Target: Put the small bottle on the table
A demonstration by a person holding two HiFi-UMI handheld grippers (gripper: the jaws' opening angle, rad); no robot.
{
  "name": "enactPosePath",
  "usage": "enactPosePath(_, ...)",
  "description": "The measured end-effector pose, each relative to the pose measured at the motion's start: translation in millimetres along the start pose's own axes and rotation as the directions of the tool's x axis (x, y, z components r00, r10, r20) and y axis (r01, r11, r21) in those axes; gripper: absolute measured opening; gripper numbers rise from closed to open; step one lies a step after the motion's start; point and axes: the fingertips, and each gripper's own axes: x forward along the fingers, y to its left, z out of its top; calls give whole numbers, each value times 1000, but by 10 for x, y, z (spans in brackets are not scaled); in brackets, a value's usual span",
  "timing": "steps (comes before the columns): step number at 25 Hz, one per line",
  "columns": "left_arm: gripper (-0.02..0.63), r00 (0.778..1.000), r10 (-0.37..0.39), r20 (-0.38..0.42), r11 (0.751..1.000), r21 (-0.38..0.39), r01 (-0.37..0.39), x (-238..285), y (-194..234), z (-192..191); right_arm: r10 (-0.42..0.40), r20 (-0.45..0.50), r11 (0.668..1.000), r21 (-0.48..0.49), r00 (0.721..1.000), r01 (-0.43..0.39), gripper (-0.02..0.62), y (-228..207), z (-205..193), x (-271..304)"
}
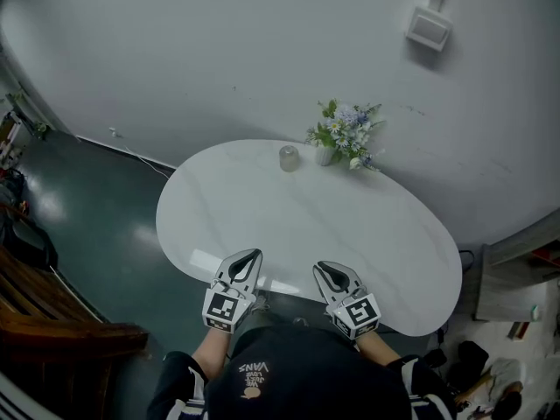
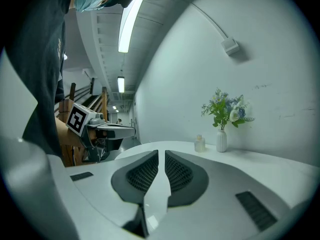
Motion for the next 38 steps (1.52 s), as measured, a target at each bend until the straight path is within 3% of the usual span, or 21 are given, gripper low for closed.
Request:
enactPosePath(20, 21, 989, 139, 53, 988, -71, -135, -604, -200, 144, 46, -5, 999, -9, 999, -46, 63, 99, -27, -123)
enactPosePath(38, 21, 990, 127, 67, 989, -84, -121, -505, -269, 294, 30, -9, 999, -12, 999, -30, 54, -22, 10, -116)
